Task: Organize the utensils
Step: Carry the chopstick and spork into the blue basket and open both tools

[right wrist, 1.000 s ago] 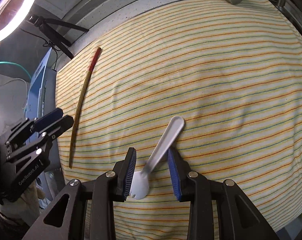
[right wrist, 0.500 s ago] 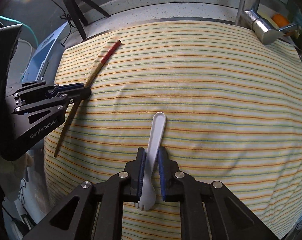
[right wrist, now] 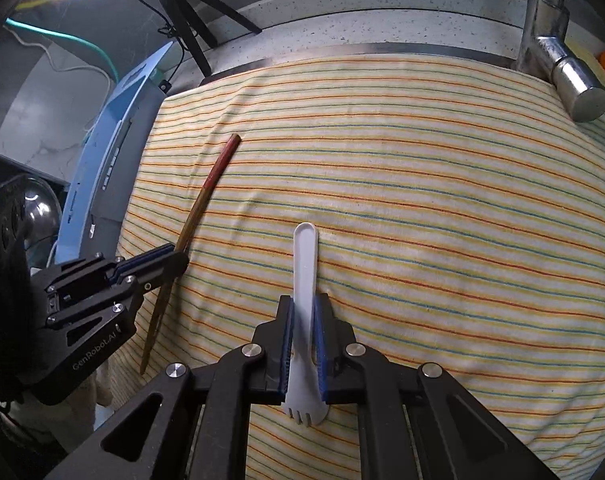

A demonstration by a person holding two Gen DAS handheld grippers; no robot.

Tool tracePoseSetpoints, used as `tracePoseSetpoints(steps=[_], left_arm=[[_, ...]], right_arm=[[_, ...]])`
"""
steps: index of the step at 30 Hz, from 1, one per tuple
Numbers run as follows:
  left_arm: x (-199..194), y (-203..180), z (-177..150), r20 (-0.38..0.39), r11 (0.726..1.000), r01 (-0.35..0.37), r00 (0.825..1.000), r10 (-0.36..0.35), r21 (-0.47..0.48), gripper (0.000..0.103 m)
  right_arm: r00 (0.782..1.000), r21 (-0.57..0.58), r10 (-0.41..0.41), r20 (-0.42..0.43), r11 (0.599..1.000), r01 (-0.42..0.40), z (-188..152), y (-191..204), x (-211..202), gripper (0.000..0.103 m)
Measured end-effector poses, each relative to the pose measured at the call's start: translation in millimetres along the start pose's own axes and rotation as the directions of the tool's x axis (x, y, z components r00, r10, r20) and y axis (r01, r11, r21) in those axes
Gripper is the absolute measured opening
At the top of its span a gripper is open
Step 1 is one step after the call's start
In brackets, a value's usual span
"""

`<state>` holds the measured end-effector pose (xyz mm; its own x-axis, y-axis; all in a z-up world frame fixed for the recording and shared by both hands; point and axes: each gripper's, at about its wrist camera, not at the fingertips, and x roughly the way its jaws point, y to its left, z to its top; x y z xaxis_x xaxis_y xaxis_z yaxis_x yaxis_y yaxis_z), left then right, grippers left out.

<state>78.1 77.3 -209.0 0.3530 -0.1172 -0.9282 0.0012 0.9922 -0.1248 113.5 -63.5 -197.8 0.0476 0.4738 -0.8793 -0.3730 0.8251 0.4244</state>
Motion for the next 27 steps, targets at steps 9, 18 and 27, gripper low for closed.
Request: tracePoseSetpoints(steps=[9,18,27], left_arm=[[-13.5,8.6,-19.0,0.093,0.974,0.082,0.994,-0.064,-0.21,0.006],[-32.1,18.7,-15.6,0.134,0.976,0.116,0.987,-0.093,-0.183,0.006],[-76.9,53.4,-12.0,0.221,0.975,0.143,0.97,-0.103,-0.173,0.006]], right_arm=[[0.998,0.022,0.053,0.025,0.998,-0.053,-7.4,-5.5,-6.5,0.009],[0.996,0.071,0.056,0.073,0.996,-0.061,-4.3,1.5,-17.7,0.009],[0.983,0.025,0.121,0.136,0.992,-0.126,16.5,54.1,-41.7,0.009]])
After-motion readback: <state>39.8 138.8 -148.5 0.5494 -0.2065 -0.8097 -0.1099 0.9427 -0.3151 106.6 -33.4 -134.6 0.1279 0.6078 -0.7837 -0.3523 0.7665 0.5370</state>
